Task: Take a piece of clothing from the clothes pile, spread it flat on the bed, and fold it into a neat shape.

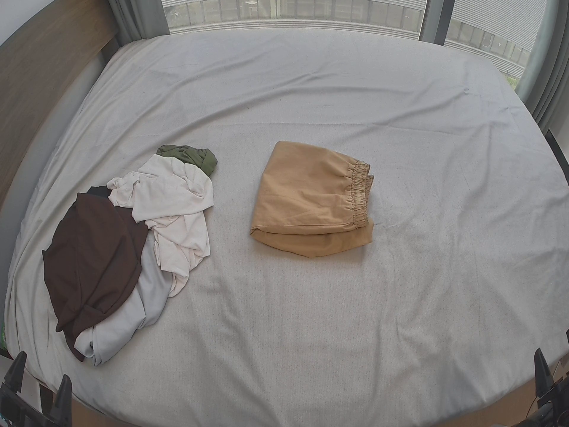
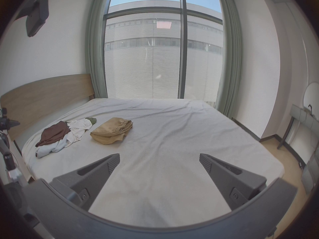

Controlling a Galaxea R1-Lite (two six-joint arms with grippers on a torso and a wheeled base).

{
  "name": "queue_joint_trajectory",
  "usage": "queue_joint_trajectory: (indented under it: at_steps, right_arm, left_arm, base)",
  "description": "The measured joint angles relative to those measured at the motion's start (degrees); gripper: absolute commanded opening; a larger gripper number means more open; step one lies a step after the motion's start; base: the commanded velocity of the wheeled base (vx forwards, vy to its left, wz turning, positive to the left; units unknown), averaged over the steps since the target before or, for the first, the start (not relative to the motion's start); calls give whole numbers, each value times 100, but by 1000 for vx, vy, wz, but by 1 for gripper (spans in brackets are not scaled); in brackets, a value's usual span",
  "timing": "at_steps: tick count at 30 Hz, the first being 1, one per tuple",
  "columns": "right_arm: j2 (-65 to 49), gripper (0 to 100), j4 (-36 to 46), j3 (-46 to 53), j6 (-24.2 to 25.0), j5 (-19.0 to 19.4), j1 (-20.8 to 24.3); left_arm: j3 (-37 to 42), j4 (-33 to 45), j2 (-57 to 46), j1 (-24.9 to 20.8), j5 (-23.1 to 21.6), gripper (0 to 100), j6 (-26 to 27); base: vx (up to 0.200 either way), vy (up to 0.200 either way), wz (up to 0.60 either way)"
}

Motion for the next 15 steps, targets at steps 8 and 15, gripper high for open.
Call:
queue_joint_trajectory:
  at_steps: [8,15]
  right_arm:
    - [2,100,38,0,-111,152,11]
    - [4,100,43,0,-105,171,7]
  left_arm:
    - [0,1,-4,-10,27,100,-51]
    - [0,-11,-4,-15,16,100,-37]
  base:
    - [0,0,0]
    - [0,0,0]
